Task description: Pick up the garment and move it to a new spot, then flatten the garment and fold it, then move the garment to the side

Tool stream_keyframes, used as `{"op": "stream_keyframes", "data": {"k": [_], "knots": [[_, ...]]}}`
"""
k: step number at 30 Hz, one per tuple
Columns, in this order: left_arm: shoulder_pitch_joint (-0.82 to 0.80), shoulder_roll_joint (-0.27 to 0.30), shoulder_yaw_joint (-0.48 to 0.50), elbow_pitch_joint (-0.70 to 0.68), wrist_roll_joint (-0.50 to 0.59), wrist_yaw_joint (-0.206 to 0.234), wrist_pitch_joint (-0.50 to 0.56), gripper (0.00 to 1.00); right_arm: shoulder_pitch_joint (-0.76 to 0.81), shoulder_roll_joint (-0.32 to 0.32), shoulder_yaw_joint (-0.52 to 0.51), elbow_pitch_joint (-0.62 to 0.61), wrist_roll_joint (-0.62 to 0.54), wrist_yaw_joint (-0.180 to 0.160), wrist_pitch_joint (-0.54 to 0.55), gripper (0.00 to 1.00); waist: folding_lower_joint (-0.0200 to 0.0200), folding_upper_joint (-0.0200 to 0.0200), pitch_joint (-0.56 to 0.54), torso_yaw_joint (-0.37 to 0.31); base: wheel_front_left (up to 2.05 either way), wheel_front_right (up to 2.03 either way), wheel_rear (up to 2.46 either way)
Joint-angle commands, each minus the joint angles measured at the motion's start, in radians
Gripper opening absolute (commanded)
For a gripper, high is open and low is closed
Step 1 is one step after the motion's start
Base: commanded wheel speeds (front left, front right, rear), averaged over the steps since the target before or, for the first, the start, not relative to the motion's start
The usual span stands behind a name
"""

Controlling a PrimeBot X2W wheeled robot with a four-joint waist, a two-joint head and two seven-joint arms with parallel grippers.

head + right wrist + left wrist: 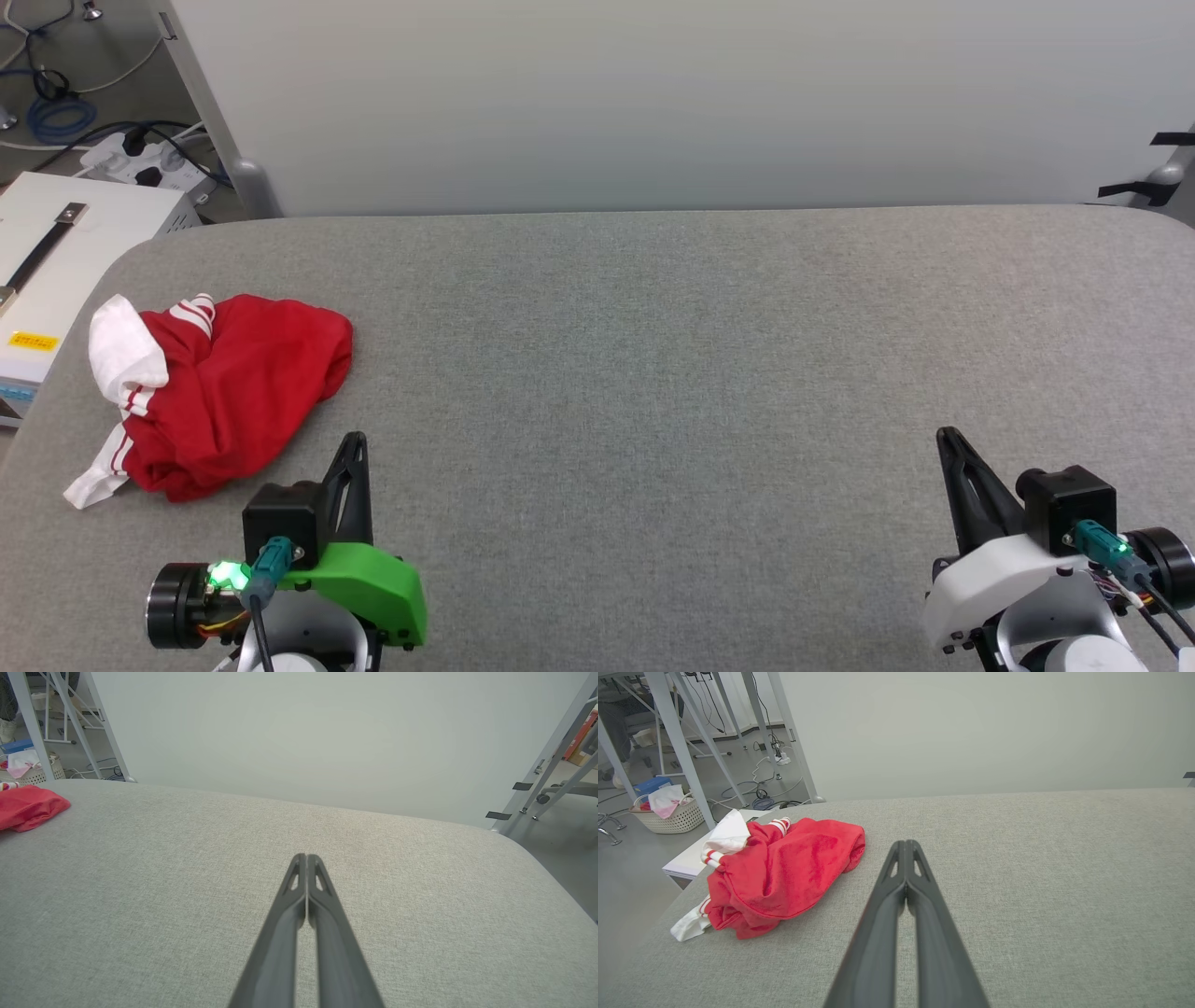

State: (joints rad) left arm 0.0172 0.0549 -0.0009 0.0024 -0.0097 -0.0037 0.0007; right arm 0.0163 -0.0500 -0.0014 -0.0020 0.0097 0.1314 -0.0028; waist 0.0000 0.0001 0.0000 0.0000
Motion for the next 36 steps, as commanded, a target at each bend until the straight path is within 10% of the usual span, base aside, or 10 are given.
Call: {"op": "stream_keyframes", "data": {"k": [1,36], "knots": [[-0.017,-0.005,0.001,-0.002,0.010,0.004,-0.001,0.00,-0.016,0.000,0.001,0.002,-0.010,-0.001,0.003,0.00,0.0000,-0.0001,0.000,0.000,0.00,0.00,0.00],[-0.017,-0.005,0.001,-0.002,0.010,0.004,-0.001,0.00,-0.016,0.000,0.001,0.002,-0.010,-0.001,0.003,0.00,0.0000,-0.0001,0.000,0.000,0.00,0.00,0.00]]}}
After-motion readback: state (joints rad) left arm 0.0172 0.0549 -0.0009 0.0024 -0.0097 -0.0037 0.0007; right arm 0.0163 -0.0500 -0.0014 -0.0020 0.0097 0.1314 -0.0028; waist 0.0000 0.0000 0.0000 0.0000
